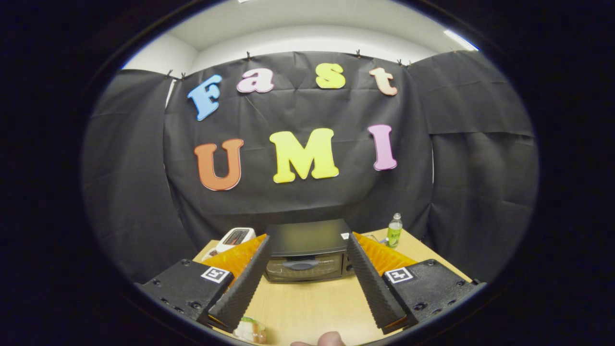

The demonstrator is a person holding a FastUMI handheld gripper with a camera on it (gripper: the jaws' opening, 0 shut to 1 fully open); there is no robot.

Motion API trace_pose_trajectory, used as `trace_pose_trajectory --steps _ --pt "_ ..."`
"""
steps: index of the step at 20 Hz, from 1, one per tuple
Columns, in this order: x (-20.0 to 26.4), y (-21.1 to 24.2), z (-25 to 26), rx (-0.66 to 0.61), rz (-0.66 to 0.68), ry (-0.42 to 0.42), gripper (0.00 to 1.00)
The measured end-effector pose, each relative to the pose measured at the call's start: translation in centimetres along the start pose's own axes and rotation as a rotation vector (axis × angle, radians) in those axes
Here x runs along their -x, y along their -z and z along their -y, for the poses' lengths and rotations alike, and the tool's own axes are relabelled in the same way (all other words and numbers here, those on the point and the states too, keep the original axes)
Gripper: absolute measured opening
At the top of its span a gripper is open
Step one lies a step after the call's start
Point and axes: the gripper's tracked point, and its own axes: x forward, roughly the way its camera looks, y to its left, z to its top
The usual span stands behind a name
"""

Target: Open the toaster oven, put the food inside, and close the toaster oven door.

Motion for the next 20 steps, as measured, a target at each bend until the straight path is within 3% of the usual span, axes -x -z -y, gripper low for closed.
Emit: trace_pose_trajectory --steps 9,15,20 --pt "-12.8 7.8 -1.0 0.055 -0.067 -0.072 1.00" --pt "-22.6 14.7 -0.7 0.024 -0.191 -0.051 1.00" --pt "-25.3 17.2 -0.4 0.052 -0.232 -0.020 1.00"
